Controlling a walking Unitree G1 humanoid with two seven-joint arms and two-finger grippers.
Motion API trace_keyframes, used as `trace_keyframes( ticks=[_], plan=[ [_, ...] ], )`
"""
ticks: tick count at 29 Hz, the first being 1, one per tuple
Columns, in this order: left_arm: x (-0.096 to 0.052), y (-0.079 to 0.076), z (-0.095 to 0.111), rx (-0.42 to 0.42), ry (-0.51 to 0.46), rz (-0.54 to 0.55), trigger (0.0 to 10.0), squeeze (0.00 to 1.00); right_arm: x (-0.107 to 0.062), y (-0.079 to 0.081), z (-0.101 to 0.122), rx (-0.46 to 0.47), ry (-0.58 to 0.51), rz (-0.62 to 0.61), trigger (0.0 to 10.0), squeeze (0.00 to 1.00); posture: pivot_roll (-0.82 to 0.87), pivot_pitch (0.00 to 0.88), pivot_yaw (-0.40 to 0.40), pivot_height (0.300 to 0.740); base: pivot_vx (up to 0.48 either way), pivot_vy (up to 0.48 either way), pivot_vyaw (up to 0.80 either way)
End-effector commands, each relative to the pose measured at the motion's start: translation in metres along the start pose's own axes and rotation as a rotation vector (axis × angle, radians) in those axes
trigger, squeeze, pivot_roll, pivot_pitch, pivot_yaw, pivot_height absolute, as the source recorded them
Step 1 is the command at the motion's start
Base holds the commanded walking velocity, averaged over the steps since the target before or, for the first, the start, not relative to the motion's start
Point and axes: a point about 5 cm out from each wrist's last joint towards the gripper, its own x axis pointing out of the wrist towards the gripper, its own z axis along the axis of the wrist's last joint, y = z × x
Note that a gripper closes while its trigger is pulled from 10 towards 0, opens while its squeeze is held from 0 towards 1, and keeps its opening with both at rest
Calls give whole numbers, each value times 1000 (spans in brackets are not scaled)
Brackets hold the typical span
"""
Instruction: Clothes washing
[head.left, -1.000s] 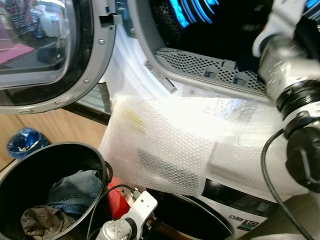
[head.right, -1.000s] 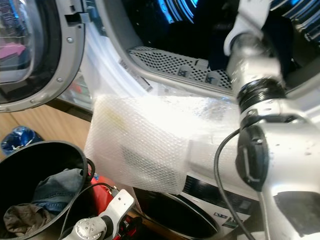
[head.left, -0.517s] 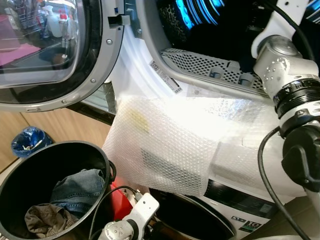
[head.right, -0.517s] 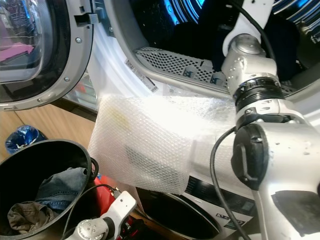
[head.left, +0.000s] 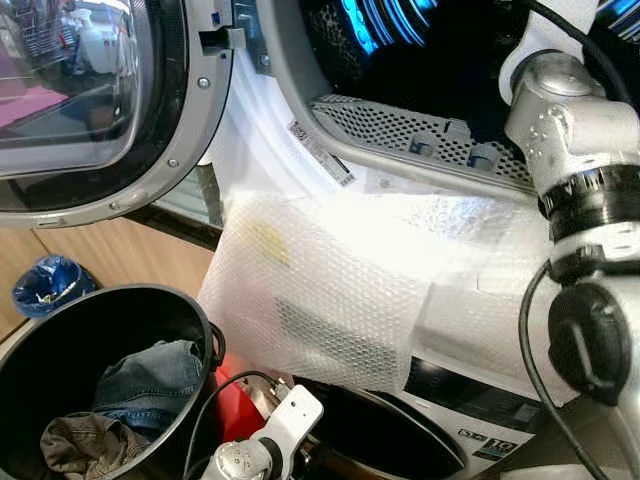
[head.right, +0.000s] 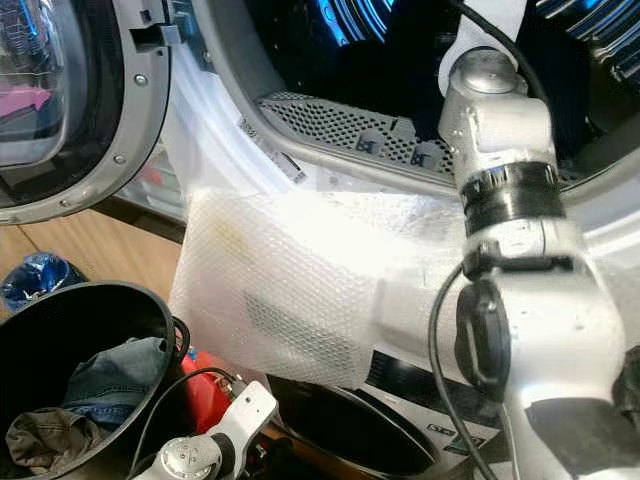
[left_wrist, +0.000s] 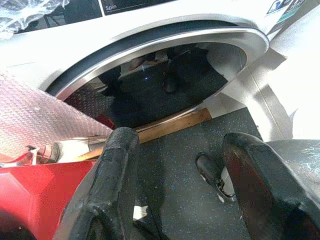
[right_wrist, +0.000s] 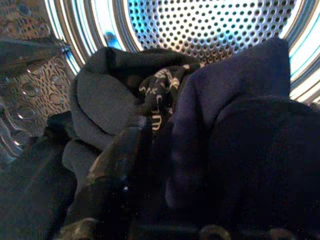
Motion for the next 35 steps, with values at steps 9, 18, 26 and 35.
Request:
trace_keyframes(
  ticks=[9, 18, 26, 35],
  plan=[
    [2, -2, -6, -13, 27, -3, 10000, 0, -31, -33, 18, -62, -37, -19, 10000, 1000, -173, 116, -38, 740, 0, 0, 0],
    [2, -2, -9, -16, 39, -6, 10000, 0, -54, -44, -20, -74, 123, -15, 10000, 965, -184, 116, -40, 740, 0, 0, 0],
    [1, -2, -10, -22, 42, -2, 10000, 0, -71, -58, -23, -14, 154, -24, 10000, 0, -177, 126, -40, 740, 0, 0, 0],
    [1, -2, -11, -21, 46, -8, 10000, 0, -107, -46, -1, -38, 86, 320, 10000, 0, -190, 127, -31, 740, 0, 0, 0]
  ],
)
